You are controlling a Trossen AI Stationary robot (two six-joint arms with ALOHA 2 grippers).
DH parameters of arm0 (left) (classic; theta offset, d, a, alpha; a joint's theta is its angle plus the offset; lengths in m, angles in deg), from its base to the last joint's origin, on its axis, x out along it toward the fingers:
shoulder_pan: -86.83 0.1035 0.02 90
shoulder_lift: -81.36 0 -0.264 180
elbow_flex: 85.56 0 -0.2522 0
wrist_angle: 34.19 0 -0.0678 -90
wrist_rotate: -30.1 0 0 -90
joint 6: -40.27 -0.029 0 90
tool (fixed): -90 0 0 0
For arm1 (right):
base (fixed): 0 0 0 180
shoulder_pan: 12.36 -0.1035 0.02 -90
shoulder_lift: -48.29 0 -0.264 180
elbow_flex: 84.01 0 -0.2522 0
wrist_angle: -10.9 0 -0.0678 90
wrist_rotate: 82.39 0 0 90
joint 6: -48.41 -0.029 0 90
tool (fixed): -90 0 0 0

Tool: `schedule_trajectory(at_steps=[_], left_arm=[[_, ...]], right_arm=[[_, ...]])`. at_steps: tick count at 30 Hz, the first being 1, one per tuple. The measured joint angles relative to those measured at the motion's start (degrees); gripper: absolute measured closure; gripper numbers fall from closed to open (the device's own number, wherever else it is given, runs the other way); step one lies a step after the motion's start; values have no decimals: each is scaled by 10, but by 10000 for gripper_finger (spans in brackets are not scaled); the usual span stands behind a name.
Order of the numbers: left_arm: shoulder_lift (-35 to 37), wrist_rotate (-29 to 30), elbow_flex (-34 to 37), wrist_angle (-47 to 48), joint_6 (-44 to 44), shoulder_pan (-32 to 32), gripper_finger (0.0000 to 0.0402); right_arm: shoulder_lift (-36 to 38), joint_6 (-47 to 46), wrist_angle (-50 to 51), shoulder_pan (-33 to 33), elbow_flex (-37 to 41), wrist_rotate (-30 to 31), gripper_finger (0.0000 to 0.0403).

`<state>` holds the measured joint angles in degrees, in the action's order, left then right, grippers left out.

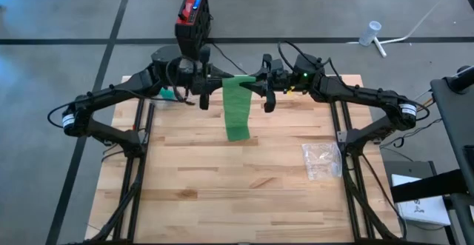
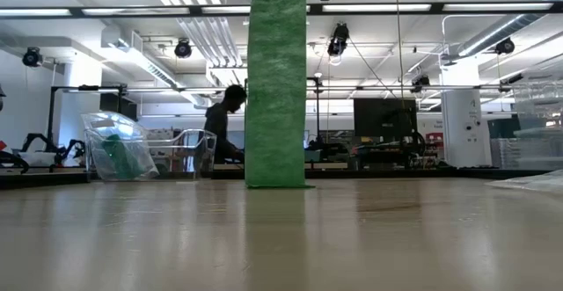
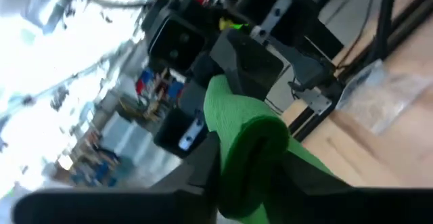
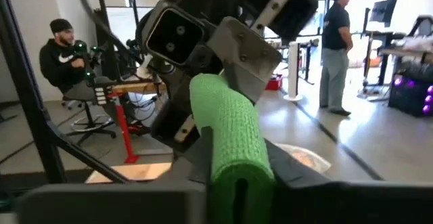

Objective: Roll bandage
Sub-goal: Roll the green bandage

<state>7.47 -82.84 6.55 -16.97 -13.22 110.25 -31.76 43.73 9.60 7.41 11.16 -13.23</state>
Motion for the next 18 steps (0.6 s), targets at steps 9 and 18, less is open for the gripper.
schedule_trajectory(at_steps=[9, 18], left_arm=[[13, 72, 0, 30, 187, 1, 182], [16, 1, 0, 7, 360, 0, 71]], right_arm=[[12, 47, -2, 0, -1, -2, 377], [13, 77, -1, 1, -1, 1, 375]])
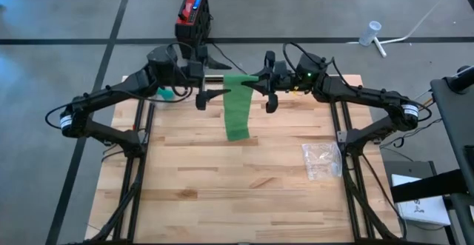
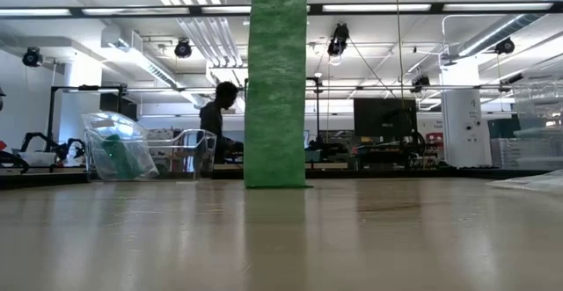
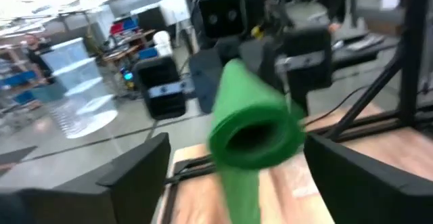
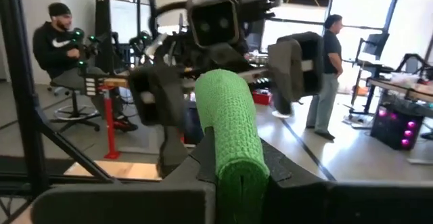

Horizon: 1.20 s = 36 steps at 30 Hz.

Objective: Roll bandage
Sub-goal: Roll the green bandage

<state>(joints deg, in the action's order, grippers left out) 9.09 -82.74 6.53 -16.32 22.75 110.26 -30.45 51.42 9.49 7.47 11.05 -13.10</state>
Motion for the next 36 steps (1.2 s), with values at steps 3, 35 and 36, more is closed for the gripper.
schedule_trajectory(at_steps=[3, 35, 36], left_arm=[[0, -7, 0, -15, 26, 0, 57], [-28, 14, -1, -41, 18, 2, 342], [-28, 17, -1, -43, 8, 1, 342]], right_arm=[[0, 13, 9, 1, 0, 17, 376], [-1, -156, 24, 1, -5, 22, 301], [0, -169, 24, 1, -5, 22, 289]])
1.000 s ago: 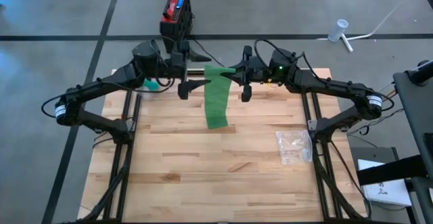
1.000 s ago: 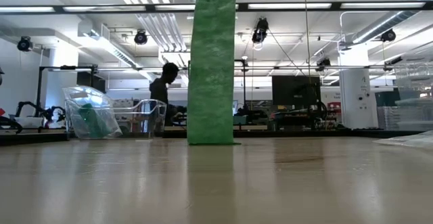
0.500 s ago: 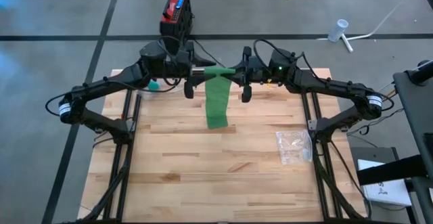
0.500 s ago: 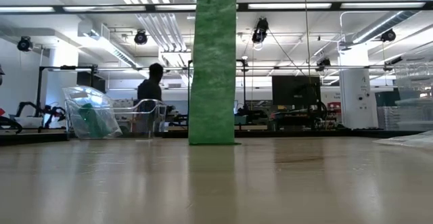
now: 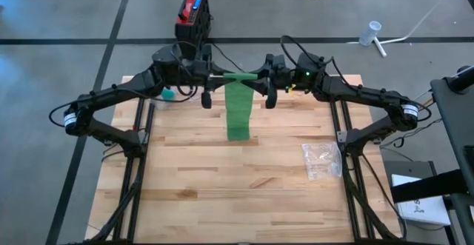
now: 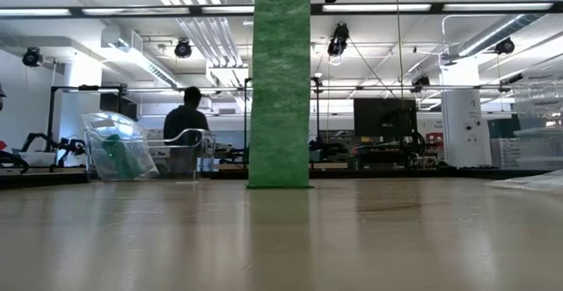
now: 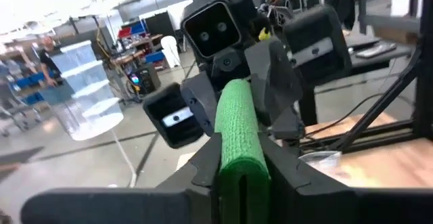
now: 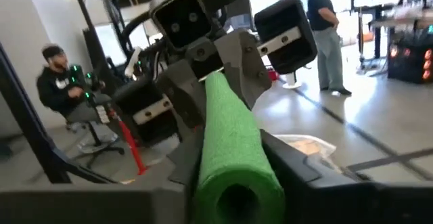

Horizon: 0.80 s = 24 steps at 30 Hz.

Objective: Roll bandage
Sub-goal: Roll the green bandage

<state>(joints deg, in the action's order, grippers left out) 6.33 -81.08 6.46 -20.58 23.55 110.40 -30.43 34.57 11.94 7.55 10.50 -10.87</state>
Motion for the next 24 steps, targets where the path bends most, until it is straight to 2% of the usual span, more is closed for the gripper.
schedule_trajectory(at_steps=[7, 13, 18, 24], left_arm=[[-4, 12, 0, -20, -76, -9, 379], [-5, 28, 1, -41, -98, -14, 376], [-5, 42, 1, -39, -119, -15, 372], [-13, 43, 1, -56, -147, -16, 375]], right_arm=[[3, -71, -6, 2, -1, -11, 191], [3, -131, -27, 4, -1, -12, 134], [3, -160, -27, 8, -3, -10, 118], [3, -192, -25, 15, -3, 3, 133]])
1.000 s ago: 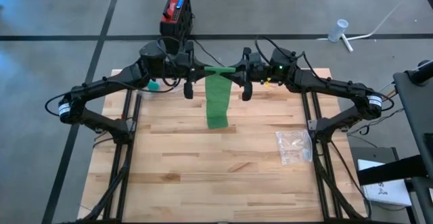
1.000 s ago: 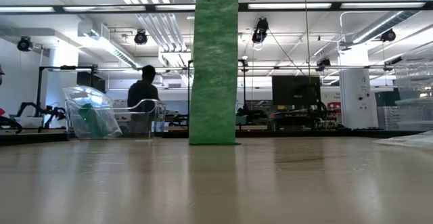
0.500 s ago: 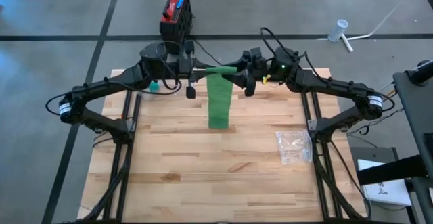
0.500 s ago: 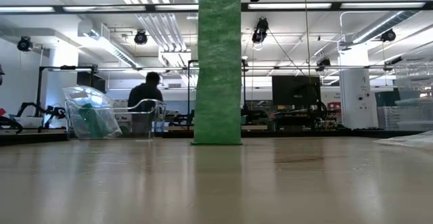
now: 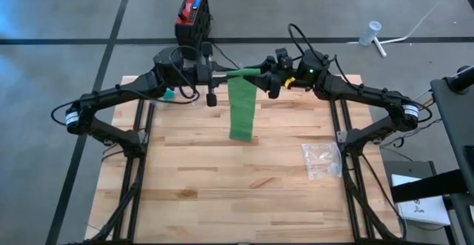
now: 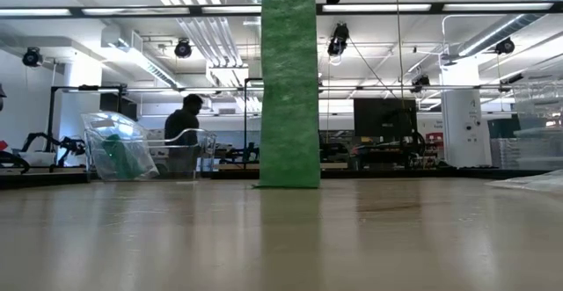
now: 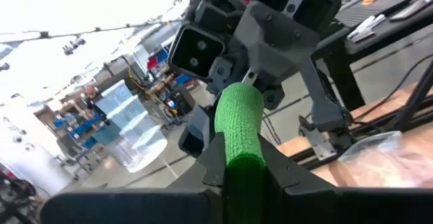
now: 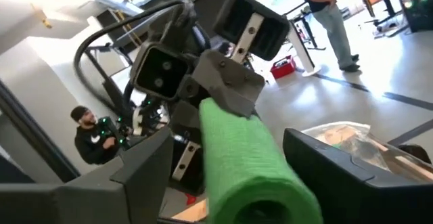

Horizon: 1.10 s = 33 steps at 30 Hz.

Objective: Roll bandage
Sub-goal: Roll the green bandage

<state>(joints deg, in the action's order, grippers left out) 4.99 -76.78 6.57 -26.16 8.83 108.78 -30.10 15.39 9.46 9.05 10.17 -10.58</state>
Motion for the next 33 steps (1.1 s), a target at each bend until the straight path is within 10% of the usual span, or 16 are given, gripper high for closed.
schedule_trajectory(at_steps=[15, 33], left_arm=[[-18, 38, 0, -10, -174, 0, 376], [-17, 80, -1, -12, -96, -1, 342]], right_arm=[[-5, -35, 34, 11, 1, 17, 189], [-5, 38, 23, 12, 0, 32, 335]])
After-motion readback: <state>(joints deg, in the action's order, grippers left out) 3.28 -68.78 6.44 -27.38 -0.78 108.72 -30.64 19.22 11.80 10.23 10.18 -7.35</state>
